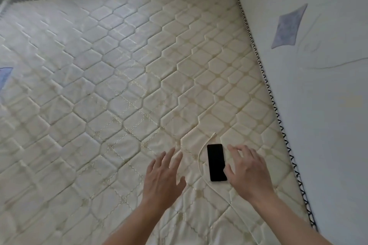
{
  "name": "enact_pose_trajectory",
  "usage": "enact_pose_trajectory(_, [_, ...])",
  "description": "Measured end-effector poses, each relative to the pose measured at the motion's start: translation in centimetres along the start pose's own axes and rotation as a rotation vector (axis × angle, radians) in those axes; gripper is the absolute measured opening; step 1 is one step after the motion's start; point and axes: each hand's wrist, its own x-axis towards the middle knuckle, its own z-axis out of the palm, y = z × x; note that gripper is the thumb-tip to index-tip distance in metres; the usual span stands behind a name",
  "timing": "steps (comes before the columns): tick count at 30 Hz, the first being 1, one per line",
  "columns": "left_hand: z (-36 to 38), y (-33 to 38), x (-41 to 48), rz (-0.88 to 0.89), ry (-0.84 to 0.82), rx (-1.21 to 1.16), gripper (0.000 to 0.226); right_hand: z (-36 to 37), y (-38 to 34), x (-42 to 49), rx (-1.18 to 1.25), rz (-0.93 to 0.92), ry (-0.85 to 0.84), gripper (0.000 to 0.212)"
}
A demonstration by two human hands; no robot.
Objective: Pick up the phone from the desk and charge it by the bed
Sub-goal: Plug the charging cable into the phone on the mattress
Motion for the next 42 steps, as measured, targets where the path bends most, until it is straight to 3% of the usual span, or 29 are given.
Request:
enact_pose_trajectory(10, [16.0,-6.7,10.9,0.091,-0.139,0.027,0.084,17.7,1.7,8.1,-0.017,0.082,-0.040,0.038])
enact_pose_trajectory(16, [21.3,-8.9,13.5,0.069,-0.277,0.090,0.100,23.4,1.9,11.7,-0.016,0.186,-0.003,0.030])
enact_pose_trajectory(28, [22.5,-9.3,13.6,0.065,-0.272,0.049,0.105,27.0,0.2,17.5,0.031,0.531,0.050,0.047])
enact_pose_trajectory(31, [22.2,-9.2,13.6,0.063,-0.280,0.050,0.104,27.5,0.1,18.0,0.090,0.587,0.066,0.041])
enact_pose_trajectory(38, [22.4,-9.2,13.6,0.055,-0.273,0.050,0.106,25.9,-0.9,15.1,0.478,0.463,0.193,0.015])
enact_pose_trajectory(42, [21.8,-8.9,13.5,0.052,-0.289,0.060,0.105,24.1,-0.7,10.7,0.680,0.518,0.198,0.012])
